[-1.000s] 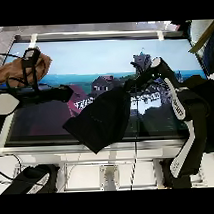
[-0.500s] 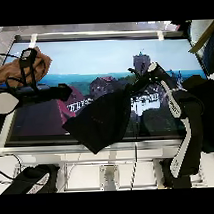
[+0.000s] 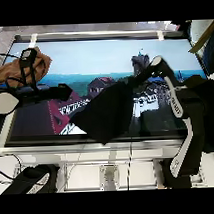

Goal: Fold the clothes and pants, and hang the long-sleeved shirts on hangers.

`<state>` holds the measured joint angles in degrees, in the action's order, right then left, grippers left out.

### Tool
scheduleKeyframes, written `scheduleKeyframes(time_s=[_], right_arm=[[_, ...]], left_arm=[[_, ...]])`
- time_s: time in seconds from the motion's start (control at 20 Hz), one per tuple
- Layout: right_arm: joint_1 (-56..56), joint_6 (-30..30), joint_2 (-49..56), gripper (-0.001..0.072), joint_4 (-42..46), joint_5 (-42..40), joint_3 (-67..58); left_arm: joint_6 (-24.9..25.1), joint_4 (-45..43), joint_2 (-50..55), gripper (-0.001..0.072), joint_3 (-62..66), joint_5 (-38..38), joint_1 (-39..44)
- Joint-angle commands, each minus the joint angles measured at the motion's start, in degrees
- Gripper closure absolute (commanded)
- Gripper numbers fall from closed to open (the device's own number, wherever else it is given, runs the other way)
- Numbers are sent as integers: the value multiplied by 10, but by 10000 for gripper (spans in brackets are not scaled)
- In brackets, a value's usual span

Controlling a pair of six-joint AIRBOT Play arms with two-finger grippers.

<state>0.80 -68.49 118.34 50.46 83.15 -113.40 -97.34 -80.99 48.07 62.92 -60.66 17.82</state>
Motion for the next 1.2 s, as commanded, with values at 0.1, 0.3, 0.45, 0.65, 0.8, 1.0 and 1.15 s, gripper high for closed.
scheduleKeyframes(time_s=[0.1,0.3,0.45,0.65,0.8,1.0,1.15], right_arm=[[-123,-57,-115,704,22,-7,-63],[-263,-98,-220,704,66,35,-60],[-385,-130,-298,704,101,47,-60],[-535,-149,-372,704,137,107,-23],[-615,-149,-417,704,197,137,71],[-712,-149,-464,704,260,92,242],[-774,-148,-488,704,266,10,381]], left_arm=[[0,0,0,17,0,0,-1],[0,0,0,17,0,1,-1],[0,0,0,17,0,1,-1],[0,0,0,17,0,1,-1],[0,1,0,17,0,0,-1],[0,23,0,18,0,0,-1],[0,30,0,17,0,0,-1]])
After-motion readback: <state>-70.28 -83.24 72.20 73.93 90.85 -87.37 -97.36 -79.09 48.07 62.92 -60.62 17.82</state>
